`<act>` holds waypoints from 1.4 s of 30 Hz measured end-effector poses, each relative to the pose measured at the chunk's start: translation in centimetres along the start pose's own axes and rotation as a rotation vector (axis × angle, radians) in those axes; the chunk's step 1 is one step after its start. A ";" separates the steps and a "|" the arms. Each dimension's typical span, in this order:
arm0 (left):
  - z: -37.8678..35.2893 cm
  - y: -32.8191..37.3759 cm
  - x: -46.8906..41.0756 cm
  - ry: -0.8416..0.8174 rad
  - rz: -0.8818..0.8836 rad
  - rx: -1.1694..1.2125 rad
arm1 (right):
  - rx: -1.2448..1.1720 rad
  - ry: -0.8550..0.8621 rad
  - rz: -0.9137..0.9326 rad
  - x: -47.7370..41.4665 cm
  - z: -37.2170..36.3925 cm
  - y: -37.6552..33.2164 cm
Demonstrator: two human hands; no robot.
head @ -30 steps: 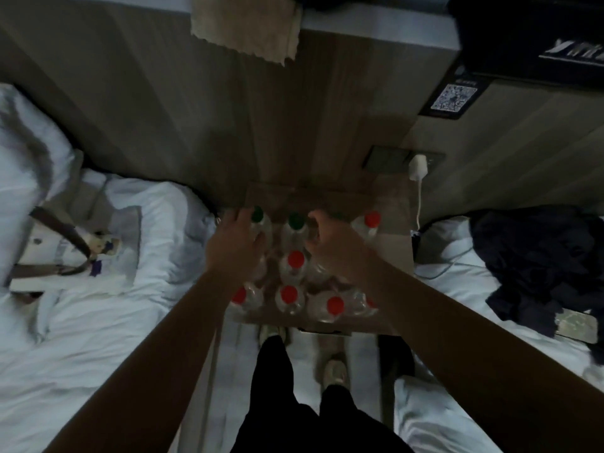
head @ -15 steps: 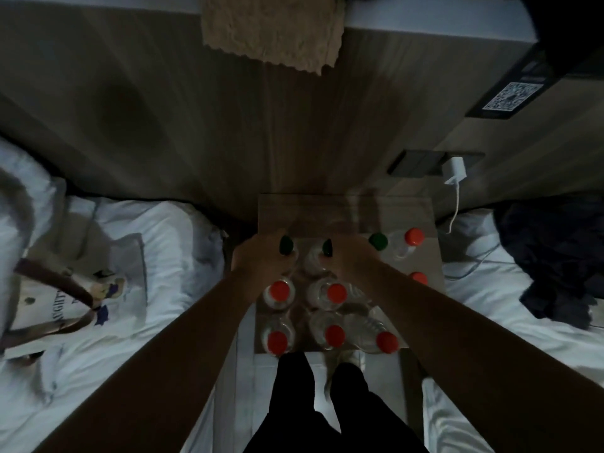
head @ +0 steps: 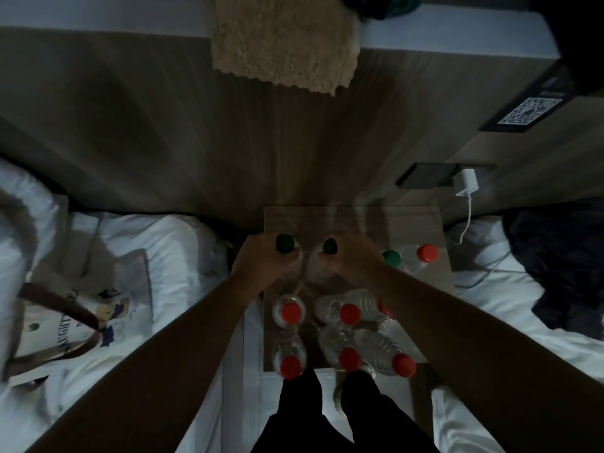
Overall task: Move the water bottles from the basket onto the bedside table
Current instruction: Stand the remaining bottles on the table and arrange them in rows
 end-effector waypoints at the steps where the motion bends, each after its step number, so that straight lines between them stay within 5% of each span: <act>1: 0.4 0.4 -0.5 -0.001 -0.014 0.001 | -0.010 0.003 -0.015 -0.6 0.4 -0.1; 28: 4.3 2.8 -10.0 0.196 -0.063 -0.005 | -0.163 0.205 -0.015 -10.7 4.8 -3.6; 42: 3.5 1.6 -9.4 0.465 -0.113 -0.121 | -0.193 0.290 0.094 -11.4 4.2 -3.1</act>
Point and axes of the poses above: each hand's wrist, its own x-axis away from the middle knuckle, its own z-axis out of the back of the hand, y = z × x, the point moved 7 cm from there along -x, towards the middle knuckle, and after that the axes turned 1 degree about -z, right-handed, at the moved point
